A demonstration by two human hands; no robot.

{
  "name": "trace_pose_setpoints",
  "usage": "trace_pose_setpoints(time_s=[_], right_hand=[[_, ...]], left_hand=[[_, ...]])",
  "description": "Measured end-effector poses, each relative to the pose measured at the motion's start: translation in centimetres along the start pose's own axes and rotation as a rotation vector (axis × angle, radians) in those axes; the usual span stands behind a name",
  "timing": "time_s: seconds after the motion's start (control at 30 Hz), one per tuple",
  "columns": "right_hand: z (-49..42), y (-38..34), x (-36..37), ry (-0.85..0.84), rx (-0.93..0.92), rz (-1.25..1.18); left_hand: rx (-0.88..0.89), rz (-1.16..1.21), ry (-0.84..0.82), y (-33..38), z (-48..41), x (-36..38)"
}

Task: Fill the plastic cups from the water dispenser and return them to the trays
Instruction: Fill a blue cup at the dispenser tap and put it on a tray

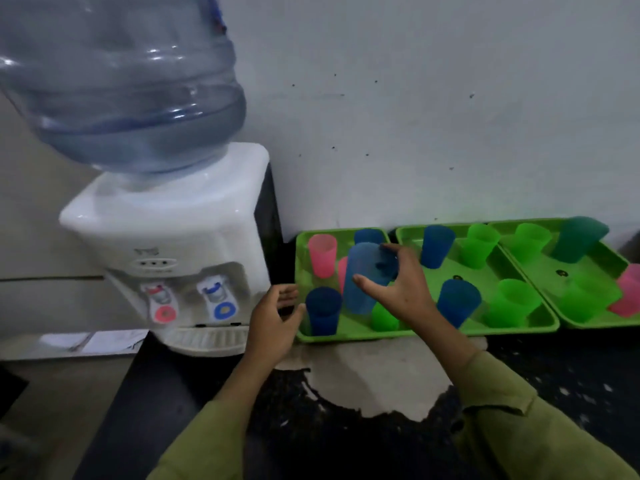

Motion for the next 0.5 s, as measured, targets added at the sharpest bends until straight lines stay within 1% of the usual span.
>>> trace_pose_setpoints(time_s=[0.2,0.4,0.5], right_hand=[[4.7,-3.1,5.5,-0.173,-0.012,-0.115],[9.1,-5.5,11.8,-0.395,-0.026,-0.124],[11.3,-6.7,14.8,-0.458,-0.024,-0.124]], left_hand=[[-0.123,0.019,0.125,-4.9,1.1,-7.1],[-0.243,-0.016,0.286,-9.3,1.5,-14.0],[-0.311,-0.011,0.367,-11.2,1.3,-17.2]])
Point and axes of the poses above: each hand's wrist, its own z-axis away from the middle knuckle, its own x-axis out of the palm, y = z × x, the point moved 9 cm from there along -z, towards the middle knuckle, and after that the axes turned 12 degrees about y, right-handed, at the moved point
